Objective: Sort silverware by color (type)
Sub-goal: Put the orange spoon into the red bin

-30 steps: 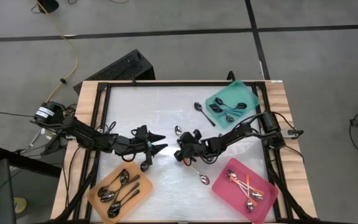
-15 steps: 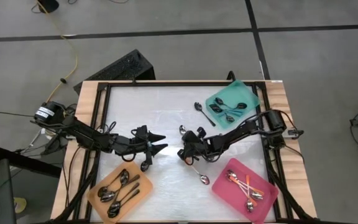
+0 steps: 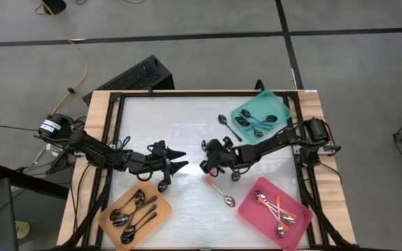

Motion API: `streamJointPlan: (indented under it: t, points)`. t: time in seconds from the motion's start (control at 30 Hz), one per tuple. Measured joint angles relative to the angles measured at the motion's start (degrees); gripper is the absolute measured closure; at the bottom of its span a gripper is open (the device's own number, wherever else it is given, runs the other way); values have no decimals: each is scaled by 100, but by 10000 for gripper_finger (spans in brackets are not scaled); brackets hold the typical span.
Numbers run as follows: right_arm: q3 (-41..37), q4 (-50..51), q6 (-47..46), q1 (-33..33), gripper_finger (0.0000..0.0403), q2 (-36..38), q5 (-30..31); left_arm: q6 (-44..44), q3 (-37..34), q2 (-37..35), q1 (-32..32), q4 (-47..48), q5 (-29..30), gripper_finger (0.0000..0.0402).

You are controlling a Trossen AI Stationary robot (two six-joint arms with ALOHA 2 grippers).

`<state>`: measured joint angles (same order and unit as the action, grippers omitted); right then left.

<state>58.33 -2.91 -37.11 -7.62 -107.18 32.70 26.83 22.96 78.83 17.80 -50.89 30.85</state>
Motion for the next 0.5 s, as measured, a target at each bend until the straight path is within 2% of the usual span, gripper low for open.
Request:
streamJointPlan:
  t: [0.2, 0.5]
  points:
    - [0, 208, -510, -55, 324, -265, -14, 0, 0, 0, 0, 0, 0, 204]
    - [15, -291, -801, -63, 218, -815, -6, 0, 0, 0, 0, 4, 0, 204]
